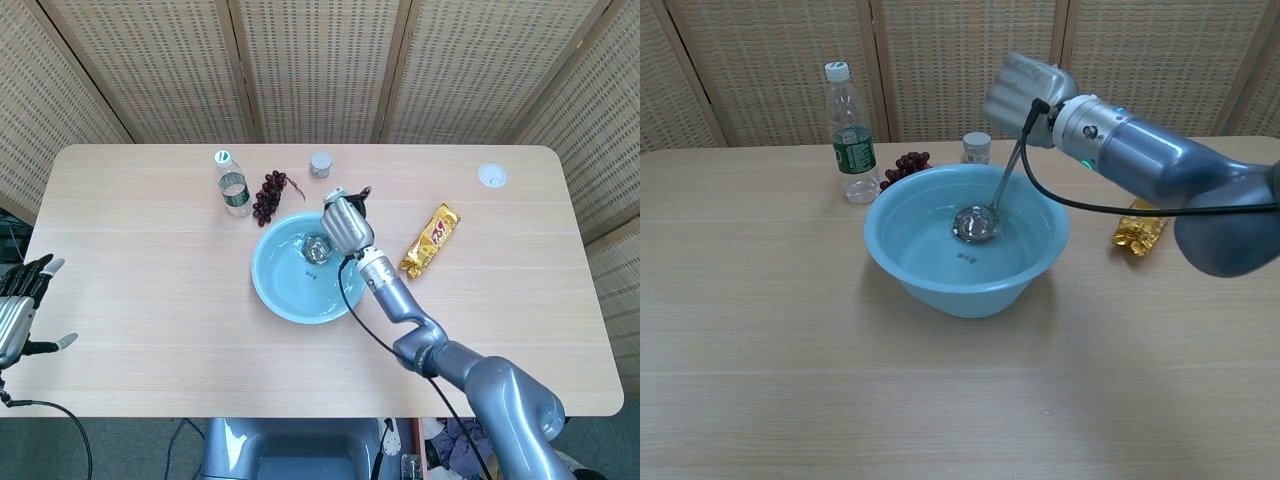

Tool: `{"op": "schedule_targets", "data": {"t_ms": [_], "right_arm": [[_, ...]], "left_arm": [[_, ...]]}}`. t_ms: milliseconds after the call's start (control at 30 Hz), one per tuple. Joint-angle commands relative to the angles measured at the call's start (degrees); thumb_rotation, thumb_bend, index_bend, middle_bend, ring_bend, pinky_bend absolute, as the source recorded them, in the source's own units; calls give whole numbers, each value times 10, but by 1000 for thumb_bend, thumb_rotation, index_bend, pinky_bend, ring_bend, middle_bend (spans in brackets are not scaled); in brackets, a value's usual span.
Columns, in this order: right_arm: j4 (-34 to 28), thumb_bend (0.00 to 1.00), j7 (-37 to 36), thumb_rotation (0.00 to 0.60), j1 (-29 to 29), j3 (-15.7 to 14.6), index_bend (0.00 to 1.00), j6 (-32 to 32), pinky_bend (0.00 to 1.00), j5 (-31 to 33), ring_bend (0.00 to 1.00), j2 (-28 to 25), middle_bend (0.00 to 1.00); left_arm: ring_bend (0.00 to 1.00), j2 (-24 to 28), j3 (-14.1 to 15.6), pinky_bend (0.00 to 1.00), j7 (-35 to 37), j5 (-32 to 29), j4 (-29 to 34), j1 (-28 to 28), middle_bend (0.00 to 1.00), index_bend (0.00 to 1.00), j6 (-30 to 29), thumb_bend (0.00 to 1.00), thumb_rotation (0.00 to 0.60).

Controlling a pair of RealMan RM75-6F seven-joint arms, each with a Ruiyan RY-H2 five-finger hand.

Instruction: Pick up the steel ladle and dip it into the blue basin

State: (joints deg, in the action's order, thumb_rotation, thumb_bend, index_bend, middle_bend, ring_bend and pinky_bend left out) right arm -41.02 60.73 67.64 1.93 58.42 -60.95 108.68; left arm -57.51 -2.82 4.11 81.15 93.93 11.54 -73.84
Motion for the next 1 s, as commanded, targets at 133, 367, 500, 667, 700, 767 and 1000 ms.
{"op": "schedule_targets", "data": {"t_ms": [133,367,500,667,700,767,1000], "right_arm": [[12,805,17,600,-20,-4,772,-11,1000,-25,969,2,994],[-23,805,47,600,-39,14,776,-20,1000,-23,969,-15,995],[-93,807,81,600,-50,37,777,-33,1000,10,969,-43,995],[-195,810,122,600,-65,81,782,-34,1000,94,972,-71,998],[-209,811,131,600,-66,86,783,-32,1000,107,974,-76,999],[-261,812,146,600,-69,116,785,-26,1000,169,978,-91,1000],[-352,814,153,600,-67,153,785,-15,1000,279,979,-132,1000]], "left_arm": [[0,-3,1,0,-2,3,-2,-2,0,0,-6,0,600],[0,-5,2,0,-5,6,-2,-4,0,0,-12,0,600],[0,-5,4,0,-5,11,-1,-5,0,0,-15,0,600],[0,-4,5,0,-4,15,0,-7,0,0,-19,0,600],[0,-4,5,0,-3,15,0,-7,0,0,-20,0,600],[0,-3,6,0,-1,17,0,-8,0,0,-22,0,600],[0,-1,7,0,6,22,0,-11,0,0,-27,0,600]]}}
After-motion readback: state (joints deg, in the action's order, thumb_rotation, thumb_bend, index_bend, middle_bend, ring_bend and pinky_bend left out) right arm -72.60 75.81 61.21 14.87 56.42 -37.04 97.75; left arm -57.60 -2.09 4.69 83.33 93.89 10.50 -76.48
